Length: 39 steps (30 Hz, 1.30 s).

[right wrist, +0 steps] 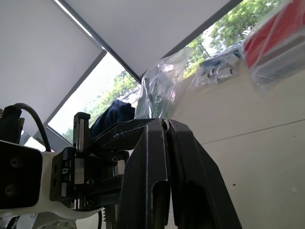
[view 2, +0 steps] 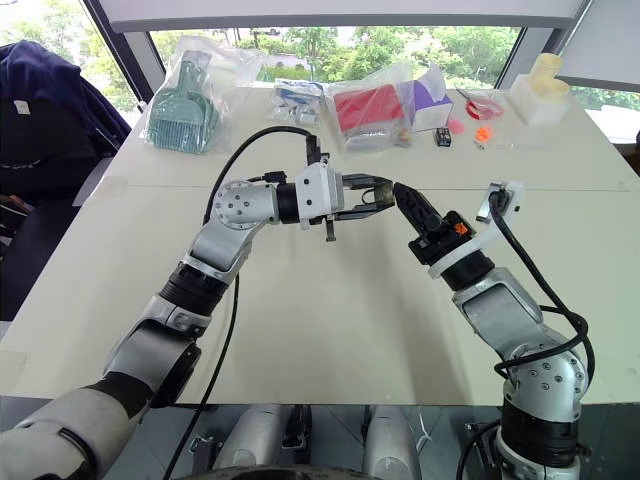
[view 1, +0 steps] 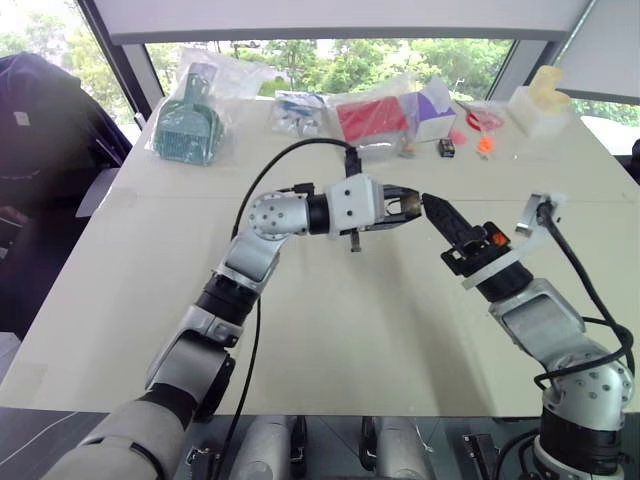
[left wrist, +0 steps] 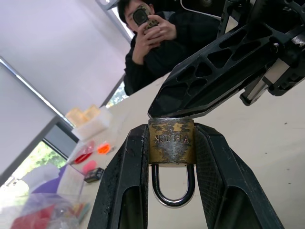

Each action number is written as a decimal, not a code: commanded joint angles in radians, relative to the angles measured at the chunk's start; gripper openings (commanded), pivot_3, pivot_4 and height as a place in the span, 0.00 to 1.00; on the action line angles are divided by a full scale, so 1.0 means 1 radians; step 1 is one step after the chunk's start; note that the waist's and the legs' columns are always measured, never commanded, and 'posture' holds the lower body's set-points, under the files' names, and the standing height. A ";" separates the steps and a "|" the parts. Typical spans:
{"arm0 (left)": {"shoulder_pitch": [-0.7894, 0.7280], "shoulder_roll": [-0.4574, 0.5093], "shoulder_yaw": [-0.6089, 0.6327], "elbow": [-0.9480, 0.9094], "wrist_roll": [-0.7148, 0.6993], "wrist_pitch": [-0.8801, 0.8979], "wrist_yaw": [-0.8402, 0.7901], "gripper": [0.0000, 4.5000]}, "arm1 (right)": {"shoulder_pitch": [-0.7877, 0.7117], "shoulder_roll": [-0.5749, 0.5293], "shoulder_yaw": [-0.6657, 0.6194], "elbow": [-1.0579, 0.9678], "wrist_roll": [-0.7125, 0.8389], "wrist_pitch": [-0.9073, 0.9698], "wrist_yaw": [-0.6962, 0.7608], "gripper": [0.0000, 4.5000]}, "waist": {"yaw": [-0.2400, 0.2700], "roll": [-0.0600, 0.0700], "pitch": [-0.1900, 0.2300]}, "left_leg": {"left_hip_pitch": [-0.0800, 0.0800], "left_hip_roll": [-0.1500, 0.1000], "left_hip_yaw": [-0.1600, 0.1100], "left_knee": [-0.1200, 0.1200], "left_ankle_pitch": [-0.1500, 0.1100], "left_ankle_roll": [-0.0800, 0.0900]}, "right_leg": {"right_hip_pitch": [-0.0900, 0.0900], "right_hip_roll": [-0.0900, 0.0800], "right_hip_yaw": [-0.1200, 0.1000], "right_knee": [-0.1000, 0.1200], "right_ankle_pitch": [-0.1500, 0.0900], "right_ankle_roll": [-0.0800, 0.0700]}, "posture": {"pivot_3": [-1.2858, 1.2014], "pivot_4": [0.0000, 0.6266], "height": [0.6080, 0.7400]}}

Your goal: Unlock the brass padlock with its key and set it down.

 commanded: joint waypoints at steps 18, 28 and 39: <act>-0.103 0.038 -0.042 0.146 0.416 -0.520 0.492 0.17 | -0.022 0.168 0.051 0.005 -0.041 -0.180 -0.114 0.01 | 0.002 0.000 0.000 | 0.000 0.000 0.001 0.000 0.000 0.000 | 0.000 0.000 0.000 0.000 0.001 0.001 | 0.52 0.24 0.96; -0.142 0.043 -0.047 0.206 0.083 -0.368 0.104 0.17 | 0.009 -0.217 -0.047 0.018 -0.055 -0.053 0.159 0.64 | -0.001 0.001 0.000 | 0.000 0.001 0.001 0.000 0.000 0.000 | 0.000 0.000 0.000 0.000 -0.001 -0.002 | 0.52 0.24 0.96; -0.124 0.027 -0.041 0.140 0.039 -0.367 0.059 0.17 | -0.016 -0.282 -0.019 0.036 0.010 0.024 0.248 0.64 | 0.002 0.000 0.001 | 0.000 0.001 0.001 0.000 0.000 0.000 | 0.000 -0.001 0.000 -0.001 0.000 0.000 | 0.52 0.24 0.96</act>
